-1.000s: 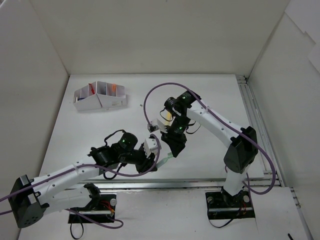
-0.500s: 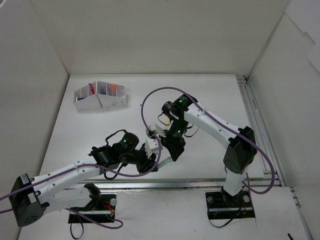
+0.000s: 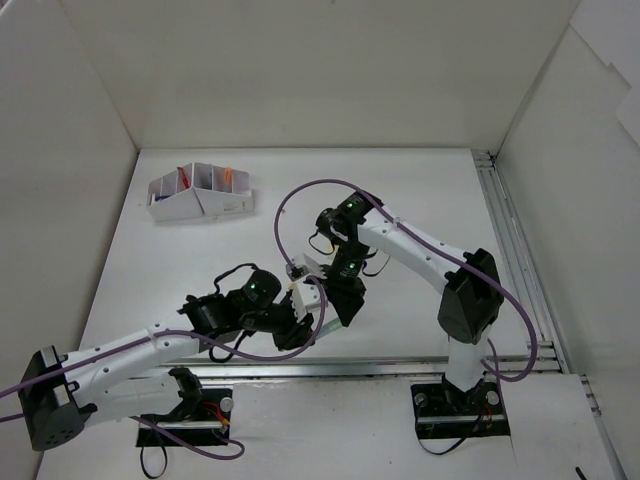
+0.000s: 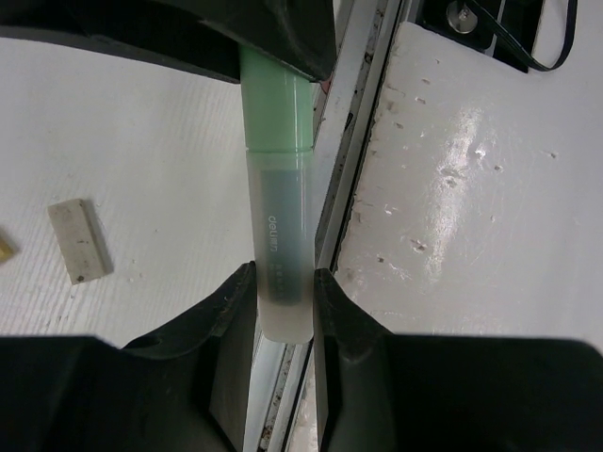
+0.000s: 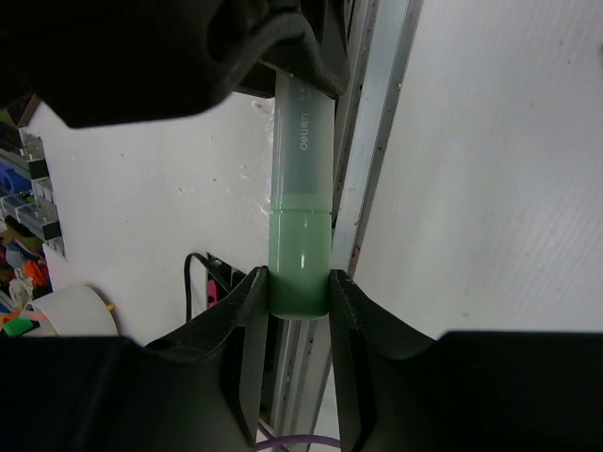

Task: Sort the stationery into containers
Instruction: Close the pen cap on the pen.

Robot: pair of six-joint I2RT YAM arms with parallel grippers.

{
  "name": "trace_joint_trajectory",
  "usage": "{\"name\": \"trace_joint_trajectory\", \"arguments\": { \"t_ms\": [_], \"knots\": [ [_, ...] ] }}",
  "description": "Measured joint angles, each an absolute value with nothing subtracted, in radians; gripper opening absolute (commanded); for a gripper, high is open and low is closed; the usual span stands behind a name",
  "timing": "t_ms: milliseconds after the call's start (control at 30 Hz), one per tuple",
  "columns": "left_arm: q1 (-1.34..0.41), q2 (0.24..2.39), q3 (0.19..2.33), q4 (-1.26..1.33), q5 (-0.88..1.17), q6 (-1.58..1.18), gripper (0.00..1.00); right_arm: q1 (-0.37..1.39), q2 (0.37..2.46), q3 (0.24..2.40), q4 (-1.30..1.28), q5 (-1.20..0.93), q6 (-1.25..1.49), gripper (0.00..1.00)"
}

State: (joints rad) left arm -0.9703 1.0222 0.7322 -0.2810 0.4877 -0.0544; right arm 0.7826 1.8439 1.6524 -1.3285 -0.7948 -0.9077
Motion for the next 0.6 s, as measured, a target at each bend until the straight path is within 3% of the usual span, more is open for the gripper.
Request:
{"name": "trace_joint_trajectory", "arguments": {
  "t_ms": [233,600],
  "knots": [
    [-0.984,1.042,0.751,-0.315,0.471,-0.018,0.0,0.792,1.872,1.644,-1.341,-0.812,-0.965,0.0],
    [-1.003,1.095,0.768,-0.276,0.478,0.074,0.0,0.792,1.711,1.502,-1.202,-0.8,-0.842,0.0]
  ]
}}
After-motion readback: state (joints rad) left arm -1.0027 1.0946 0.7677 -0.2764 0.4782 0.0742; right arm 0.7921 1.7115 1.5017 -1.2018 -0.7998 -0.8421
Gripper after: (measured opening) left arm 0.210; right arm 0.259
